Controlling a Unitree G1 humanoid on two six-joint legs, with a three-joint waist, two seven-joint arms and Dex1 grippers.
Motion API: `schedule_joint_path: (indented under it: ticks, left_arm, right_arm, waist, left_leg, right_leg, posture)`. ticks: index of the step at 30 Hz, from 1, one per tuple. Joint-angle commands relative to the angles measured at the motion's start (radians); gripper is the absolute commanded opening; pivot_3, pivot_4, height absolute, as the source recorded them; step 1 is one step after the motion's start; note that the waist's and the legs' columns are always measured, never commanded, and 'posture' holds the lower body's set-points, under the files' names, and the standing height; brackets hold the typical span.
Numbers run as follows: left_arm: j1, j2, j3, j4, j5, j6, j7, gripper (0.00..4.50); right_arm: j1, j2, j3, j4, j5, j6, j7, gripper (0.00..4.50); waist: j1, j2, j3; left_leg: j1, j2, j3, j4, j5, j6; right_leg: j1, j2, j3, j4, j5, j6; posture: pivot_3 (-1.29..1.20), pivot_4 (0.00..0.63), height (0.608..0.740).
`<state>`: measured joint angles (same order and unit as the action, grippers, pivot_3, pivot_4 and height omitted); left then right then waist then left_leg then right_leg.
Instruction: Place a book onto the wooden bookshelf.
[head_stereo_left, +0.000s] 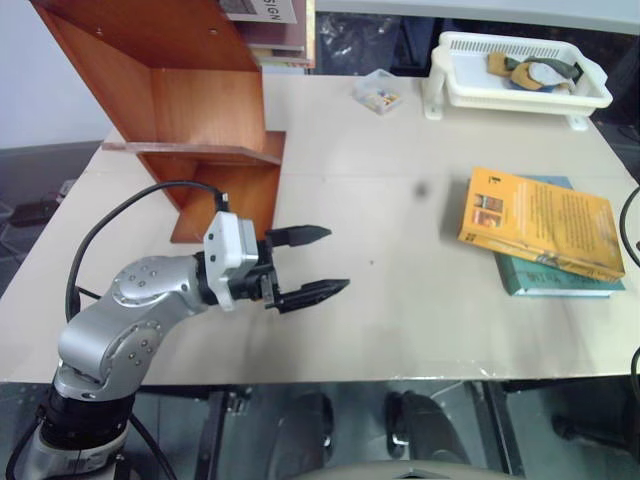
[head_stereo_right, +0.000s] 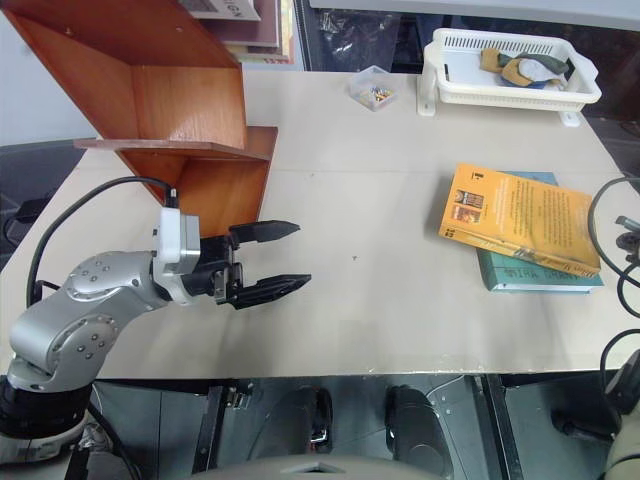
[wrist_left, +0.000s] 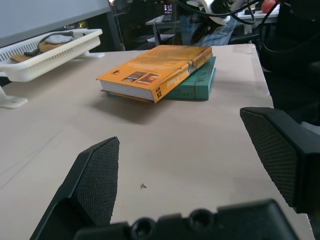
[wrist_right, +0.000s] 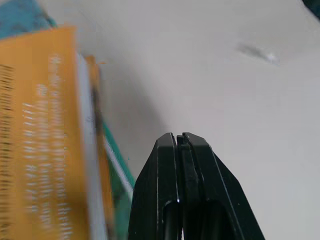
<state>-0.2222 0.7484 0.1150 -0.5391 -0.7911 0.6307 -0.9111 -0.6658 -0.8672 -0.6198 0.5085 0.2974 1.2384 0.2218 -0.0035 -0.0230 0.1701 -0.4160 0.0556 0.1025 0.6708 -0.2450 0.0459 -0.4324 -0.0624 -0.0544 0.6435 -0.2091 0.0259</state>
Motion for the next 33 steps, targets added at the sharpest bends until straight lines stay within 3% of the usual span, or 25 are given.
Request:
schedule_joint_path:
  ticks: [1,19,33]
  left_arm:
    - [0.0,0.011,0.029,-0.038,-0.026,-0.002,0.001,4.5]
    - [0.012,0.026,0.046,-0.049,-0.041,0.001,0.014,4.5]
    - [0.018,0.035,0.053,-0.054,-0.05,0.001,0.028,4.5]
  right_arm:
    - [-0.049,-0.013,-0.01,0.047,0.002,-0.023,-0.016,0.11]
    - [-0.168,0.009,0.038,0.313,0.063,-0.005,0.075,0.11]
    - [-0.151,0.117,0.049,0.121,0.148,0.174,0.117,0.11]
  waist:
    - [-0.005,0.0,0.0]
    - [-0.014,0.0,0.0]
    - [-0.01,0.0,0.0]
  left_leg:
    - [0.0,0.0,0.0,0.0,0.0,0.0]
    - [0.001,0.0,0.0,0.0,0.0,0.0]
    - [0.0,0.001,0.0,0.0,0.0,0.0]
  right_leg:
    - [0.0,0.0,0.0,0.0,0.0,0.0]
    - [0.0,0.001,0.001,0.0,0.0,0.0]
    - [0.0,0.001,0.001,0.0,0.001,-0.002]
  posture:
    - [0.0,0.15,0.74]
    - [0.0,0.15,0.74]
    - [0.0,0.15,0.74]
